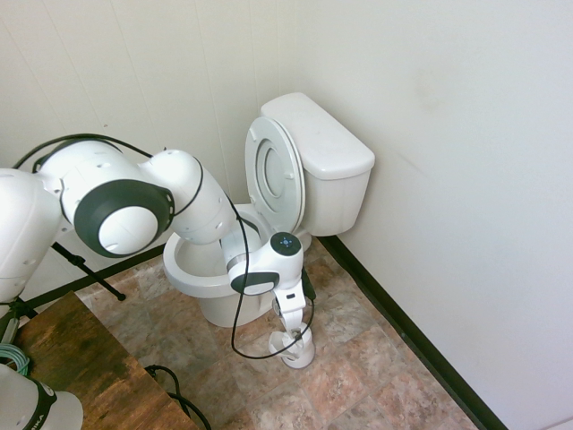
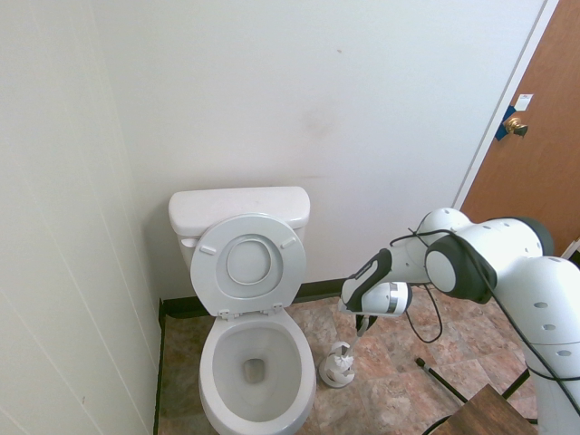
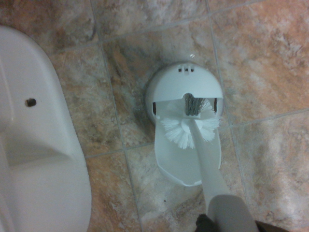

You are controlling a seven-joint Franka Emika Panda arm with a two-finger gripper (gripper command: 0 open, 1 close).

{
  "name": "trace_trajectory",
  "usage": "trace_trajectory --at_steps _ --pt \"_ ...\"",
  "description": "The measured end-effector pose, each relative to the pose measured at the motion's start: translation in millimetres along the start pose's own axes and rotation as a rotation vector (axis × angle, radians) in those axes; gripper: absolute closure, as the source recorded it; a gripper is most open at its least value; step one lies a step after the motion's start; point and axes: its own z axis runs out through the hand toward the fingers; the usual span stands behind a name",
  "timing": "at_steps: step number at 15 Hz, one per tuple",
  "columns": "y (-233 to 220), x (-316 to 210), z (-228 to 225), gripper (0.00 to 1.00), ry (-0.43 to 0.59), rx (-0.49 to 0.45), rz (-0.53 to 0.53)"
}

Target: Clean the toilet

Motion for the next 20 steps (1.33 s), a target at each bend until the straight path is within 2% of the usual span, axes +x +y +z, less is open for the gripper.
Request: trace_trajectory --at_steps 7,11,14,16,20 --pt "48 -20 -140 1.00 0.102 0.022 -0.049" --pt "35 -53 -240 1.00 0.130 0.012 -0.126" --pt "3 -122 -336 1.00 0.148 0.047 -0.209" --pt "-11 -182 -381 1.00 0.147 0.075 -0.270" --pt "-34 -270 -393 1.00 0.151 0.092 -0.376"
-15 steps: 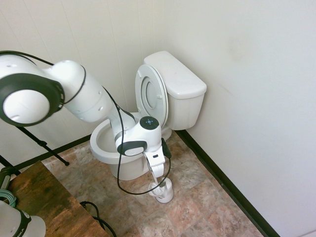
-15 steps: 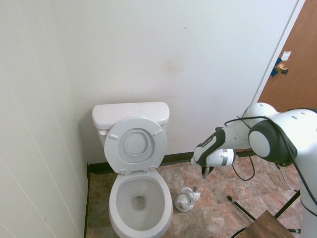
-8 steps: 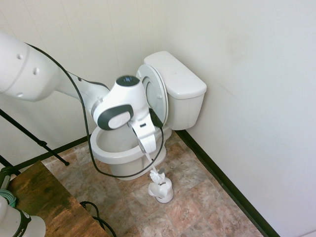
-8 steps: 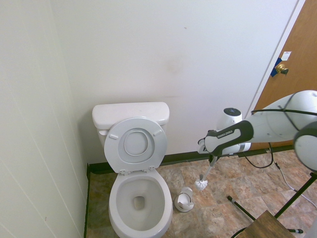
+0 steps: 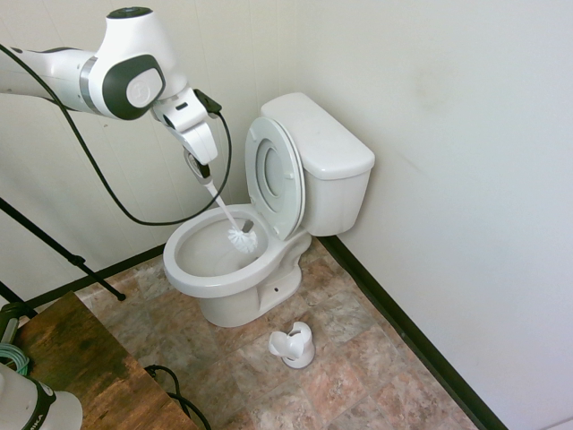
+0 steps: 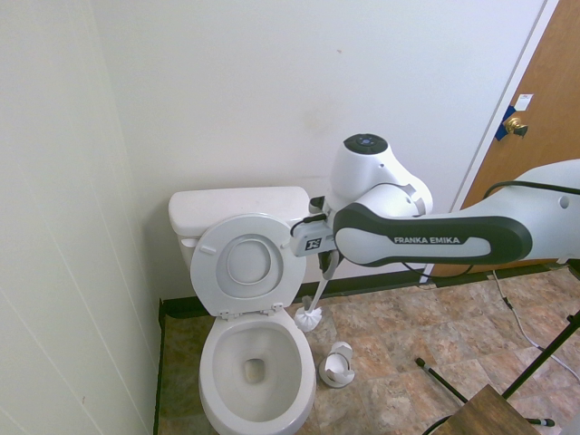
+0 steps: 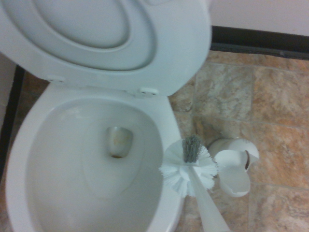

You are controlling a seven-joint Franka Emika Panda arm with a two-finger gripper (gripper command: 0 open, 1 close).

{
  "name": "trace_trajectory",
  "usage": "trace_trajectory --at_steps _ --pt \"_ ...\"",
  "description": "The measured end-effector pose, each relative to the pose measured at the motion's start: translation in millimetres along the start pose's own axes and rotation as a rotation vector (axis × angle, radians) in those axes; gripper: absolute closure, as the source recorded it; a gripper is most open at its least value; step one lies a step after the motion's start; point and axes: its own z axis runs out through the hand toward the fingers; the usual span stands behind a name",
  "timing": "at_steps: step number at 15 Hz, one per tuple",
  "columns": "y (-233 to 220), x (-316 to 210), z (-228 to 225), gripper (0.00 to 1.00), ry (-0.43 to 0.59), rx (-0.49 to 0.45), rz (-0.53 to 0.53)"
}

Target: Clean the toilet

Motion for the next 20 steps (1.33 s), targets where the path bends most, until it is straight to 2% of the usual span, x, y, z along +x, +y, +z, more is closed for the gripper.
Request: trace_trajectory --at_steps 4,9,15,20 --pt "-43 -43 29 1.00 -0.018 -0.013 -0.069" --pt "-108 -63 104 1.00 -0.048 0.022 -0.120" --pt "-154 -30 252 1.00 -0.076 -0.003 -0.051" --pt "-171 -23 303 1.00 -0.080 -0.008 -0.022"
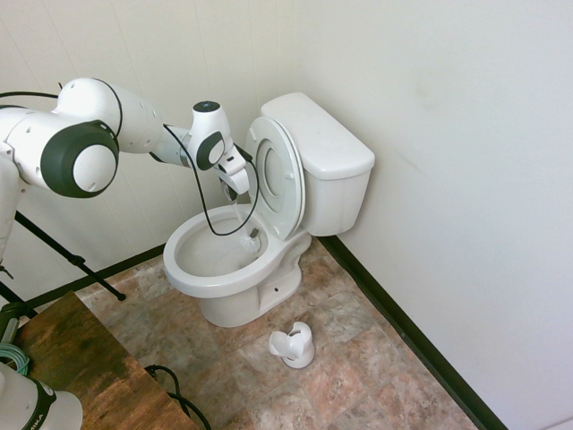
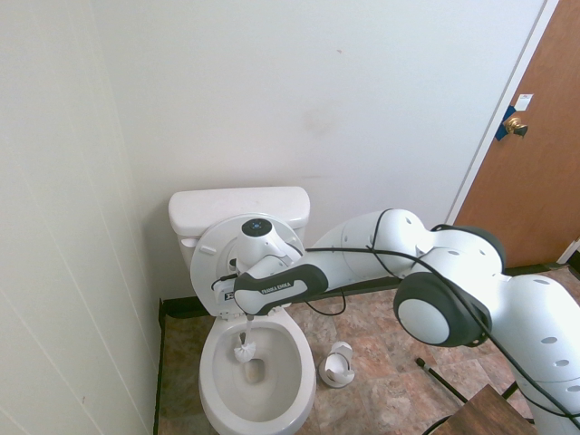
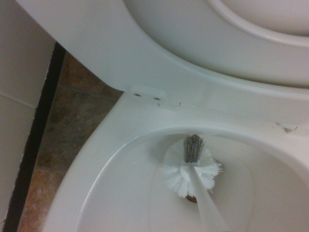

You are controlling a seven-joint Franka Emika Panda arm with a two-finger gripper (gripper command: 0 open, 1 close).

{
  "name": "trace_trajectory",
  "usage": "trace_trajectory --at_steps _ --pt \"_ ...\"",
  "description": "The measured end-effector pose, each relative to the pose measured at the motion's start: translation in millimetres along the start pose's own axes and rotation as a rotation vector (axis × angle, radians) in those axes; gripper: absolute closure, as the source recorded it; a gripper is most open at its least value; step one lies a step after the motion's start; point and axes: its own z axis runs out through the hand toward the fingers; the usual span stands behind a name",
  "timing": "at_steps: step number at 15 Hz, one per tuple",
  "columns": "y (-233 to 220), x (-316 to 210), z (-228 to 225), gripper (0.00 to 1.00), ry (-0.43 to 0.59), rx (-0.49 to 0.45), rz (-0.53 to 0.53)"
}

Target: Clean the toilet

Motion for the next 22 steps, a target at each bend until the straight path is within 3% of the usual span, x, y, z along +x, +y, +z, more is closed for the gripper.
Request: trace_trajectory --at_steps 11,16,22 --pt "-6 -46 22 1.00 -0.004 -0.022 -0.049" --pt "35 -73 23 1.00 -0.036 -0.034 -0.077" --pt "107 -56 28 1.00 -0.082 -0.032 -0.065"
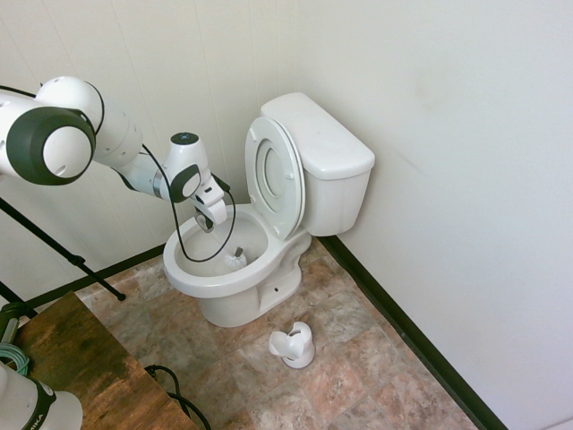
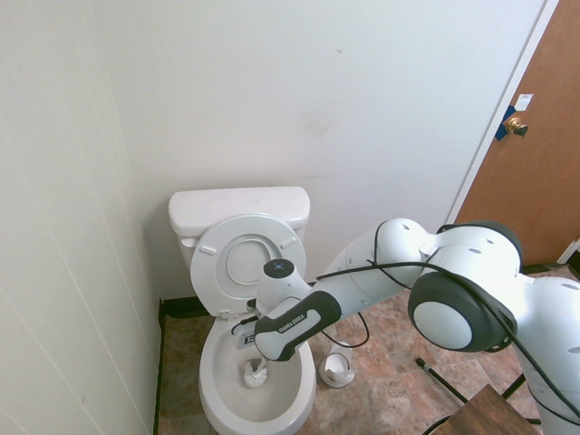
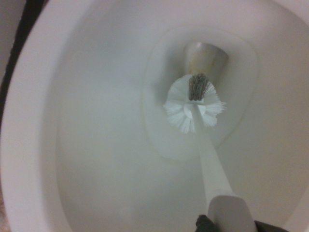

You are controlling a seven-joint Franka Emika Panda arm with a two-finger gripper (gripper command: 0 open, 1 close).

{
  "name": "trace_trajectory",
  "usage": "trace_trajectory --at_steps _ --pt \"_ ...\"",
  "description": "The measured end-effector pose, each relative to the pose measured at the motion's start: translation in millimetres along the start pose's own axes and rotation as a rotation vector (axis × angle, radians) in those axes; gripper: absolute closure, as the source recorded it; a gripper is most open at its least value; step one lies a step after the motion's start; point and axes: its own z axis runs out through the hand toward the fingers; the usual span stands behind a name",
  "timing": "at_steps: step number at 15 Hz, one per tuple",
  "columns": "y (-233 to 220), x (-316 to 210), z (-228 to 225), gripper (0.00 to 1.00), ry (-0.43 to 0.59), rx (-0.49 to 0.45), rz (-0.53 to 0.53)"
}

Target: Clean the toilet

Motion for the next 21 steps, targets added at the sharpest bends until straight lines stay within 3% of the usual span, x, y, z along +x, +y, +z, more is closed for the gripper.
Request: trace_trajectory --at_steps 5,8,15,21 --pt "47 46 -19 1.00 0.001 0.024 0.058" --pt "51 81 -30 1.00 0.032 0.046 0.100" --pt "-31 107 -18 1.00 0.050 0.095 0.104" --pt "-84 59 -22 1.00 0.062 0.110 0.062"
